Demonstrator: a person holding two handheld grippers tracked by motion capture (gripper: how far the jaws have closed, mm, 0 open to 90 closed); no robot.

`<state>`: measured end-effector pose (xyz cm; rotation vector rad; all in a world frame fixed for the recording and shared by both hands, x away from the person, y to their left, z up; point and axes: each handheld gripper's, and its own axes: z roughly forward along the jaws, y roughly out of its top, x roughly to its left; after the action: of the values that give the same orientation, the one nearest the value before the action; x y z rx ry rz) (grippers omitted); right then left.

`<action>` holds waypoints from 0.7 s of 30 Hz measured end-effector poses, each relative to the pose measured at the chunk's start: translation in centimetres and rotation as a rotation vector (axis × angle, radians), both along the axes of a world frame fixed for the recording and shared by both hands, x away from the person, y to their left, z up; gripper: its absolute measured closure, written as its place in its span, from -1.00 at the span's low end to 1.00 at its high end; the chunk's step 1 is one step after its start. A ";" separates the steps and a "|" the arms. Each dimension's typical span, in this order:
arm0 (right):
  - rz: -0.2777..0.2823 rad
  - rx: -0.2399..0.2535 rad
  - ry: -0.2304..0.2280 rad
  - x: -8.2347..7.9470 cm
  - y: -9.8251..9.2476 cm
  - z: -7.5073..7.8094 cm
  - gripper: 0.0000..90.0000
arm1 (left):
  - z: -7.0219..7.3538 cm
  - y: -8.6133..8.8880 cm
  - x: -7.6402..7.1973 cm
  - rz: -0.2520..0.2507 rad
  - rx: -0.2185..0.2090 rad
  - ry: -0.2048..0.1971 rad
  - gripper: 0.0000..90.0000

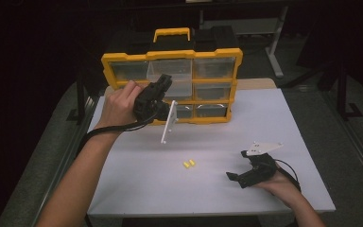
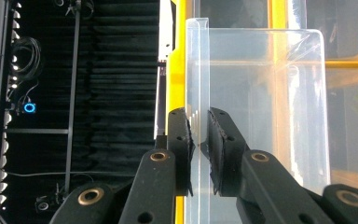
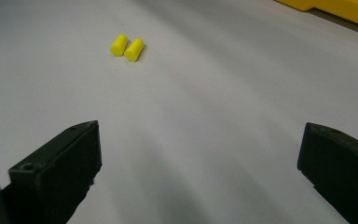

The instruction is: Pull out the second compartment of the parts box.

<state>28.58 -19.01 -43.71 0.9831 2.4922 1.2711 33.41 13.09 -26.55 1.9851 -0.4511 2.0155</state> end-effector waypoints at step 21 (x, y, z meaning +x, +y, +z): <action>0.000 -0.002 -0.001 0.0 0.0 0.0 -1.00 | -0.5 0.1 -1.1 -0.007 -0.002 -0.009 0.77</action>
<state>28.57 -18.98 -43.71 0.9820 2.4925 1.2689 32.35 13.19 -27.08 1.9716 -0.4568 2.0210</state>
